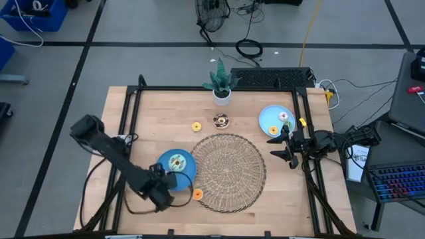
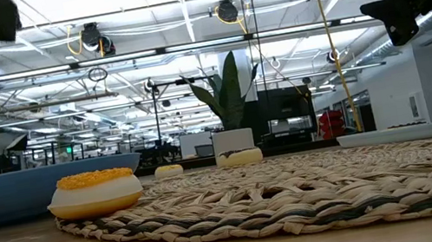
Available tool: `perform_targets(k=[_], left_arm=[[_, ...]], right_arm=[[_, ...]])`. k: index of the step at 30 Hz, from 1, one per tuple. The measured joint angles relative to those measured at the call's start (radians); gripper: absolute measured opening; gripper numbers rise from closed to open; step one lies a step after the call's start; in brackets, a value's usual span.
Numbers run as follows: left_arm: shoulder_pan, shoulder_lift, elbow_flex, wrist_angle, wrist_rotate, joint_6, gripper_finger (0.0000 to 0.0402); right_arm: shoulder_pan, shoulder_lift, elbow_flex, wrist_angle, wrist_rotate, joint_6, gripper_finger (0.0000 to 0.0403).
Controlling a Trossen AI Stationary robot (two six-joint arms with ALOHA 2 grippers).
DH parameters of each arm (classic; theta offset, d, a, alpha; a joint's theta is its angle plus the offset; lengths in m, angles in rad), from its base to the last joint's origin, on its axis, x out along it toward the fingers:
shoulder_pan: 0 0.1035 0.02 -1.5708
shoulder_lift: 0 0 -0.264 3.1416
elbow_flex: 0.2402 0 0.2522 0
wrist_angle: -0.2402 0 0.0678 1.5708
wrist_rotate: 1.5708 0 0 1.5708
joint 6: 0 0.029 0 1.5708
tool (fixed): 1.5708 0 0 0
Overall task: Pick & Place donuts
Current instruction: Put the large white donut on the blue plate
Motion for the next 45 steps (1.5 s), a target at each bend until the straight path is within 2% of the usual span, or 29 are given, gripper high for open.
perform_targets(k=[4, 7, 14, 21, 33, 37, 42, 45], left_arm=[[0.008, 0.094, 0.004, -0.042, 0.032, 0.035, 0.0324], [0.015, 0.118, 0.004, -0.064, 0.028, 0.024, 0.0324], [0.020, 0.085, 0.004, -0.077, -0.024, -0.034, 0.0323], [0.023, 0.053, 0.004, -0.082, -0.033, -0.057, 0.0323], [0.026, 0.053, 0.004, -0.071, 0.004, -0.074, 0.0323], [0.030, 0.053, 0.004, -0.070, 0.001, -0.145, 0.0323], [0.030, 0.053, 0.004, -0.070, 0.007, -0.123, 0.0323], [0.029, 0.053, 0.004, -0.070, 0.008, -0.121, 0.0309]], right_arm=[[0.000, 0.000, 0.000, 0.000, 0.000, 0.000, 0.0219], [0.000, 0.000, 0.000, 0.000, 0.000, 0.000, 0.0219], [0.000, 0.000, 0.000, 0.000, 0.000, 0.000, 0.0219], [0.000, 0.000, 0.000, 0.000, 0.000, 0.000, 0.0219], [0.000, 0.000, 0.000, 0.000, 0.000, 0.000, 0.0219], [0.000, 0.000, 0.000, 0.000, 0.000, 0.000, 0.0219], [0.000, 0.000, 0.000, 0.000, 0.000, 0.000, 0.0219], [0.000, 0.000, 0.000, 0.000, 0.000, 0.000, 0.0219]])
